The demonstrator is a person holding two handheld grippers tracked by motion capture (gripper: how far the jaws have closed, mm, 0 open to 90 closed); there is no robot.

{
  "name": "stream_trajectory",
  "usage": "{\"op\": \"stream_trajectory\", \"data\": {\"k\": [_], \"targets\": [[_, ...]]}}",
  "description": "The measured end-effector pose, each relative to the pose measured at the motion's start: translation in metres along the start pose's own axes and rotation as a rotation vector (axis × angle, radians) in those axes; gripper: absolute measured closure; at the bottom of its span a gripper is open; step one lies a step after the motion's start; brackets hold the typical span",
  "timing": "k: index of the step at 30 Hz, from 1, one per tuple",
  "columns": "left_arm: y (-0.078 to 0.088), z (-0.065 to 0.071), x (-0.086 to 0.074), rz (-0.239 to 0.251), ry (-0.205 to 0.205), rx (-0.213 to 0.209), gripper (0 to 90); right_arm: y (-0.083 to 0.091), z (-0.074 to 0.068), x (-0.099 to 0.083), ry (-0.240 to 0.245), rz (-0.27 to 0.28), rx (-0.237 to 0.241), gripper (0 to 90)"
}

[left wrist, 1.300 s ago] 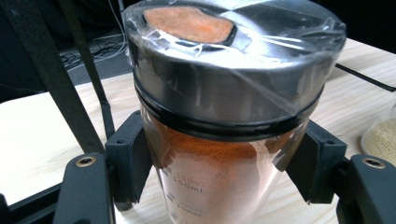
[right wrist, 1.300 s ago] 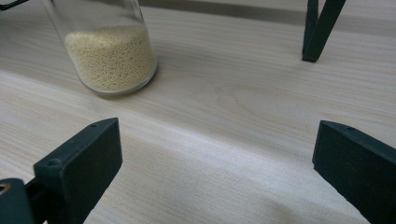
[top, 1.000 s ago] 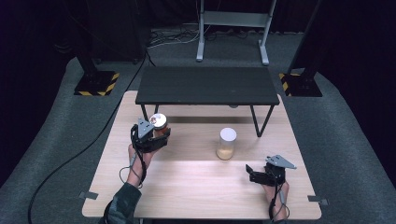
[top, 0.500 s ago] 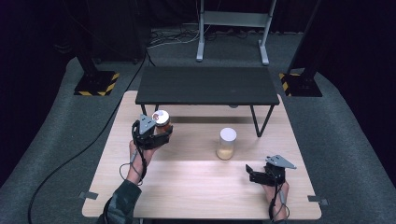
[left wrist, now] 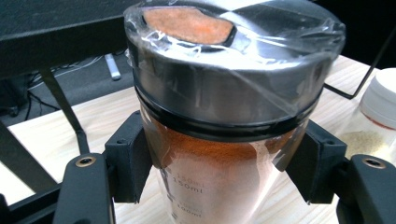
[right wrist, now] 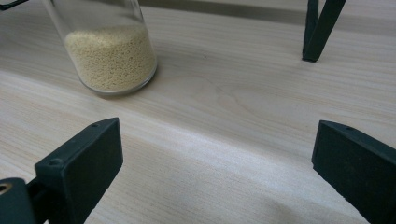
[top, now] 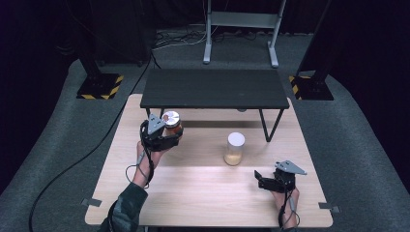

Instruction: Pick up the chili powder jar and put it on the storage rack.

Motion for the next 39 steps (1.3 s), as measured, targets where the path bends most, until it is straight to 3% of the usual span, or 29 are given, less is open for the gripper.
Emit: {"op": "stream_trajectory", "data": {"k": [39], "targets": [[-0.005,0.007,0.028,0.017,-0.025,-0.072,31.8,-0.001,0.000,0.001,0.004,-0.008,-0.001,0.8]]}}
Point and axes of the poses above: each handheld gripper's, and its own axes: y roughly backward along the jaws, x roughly out of its top, z roughly to its right, the point moved 9 cm from there along -y, roughly forward along the jaws, and after that the axes turned 3 degrees about -z, right-handed, at the moved point
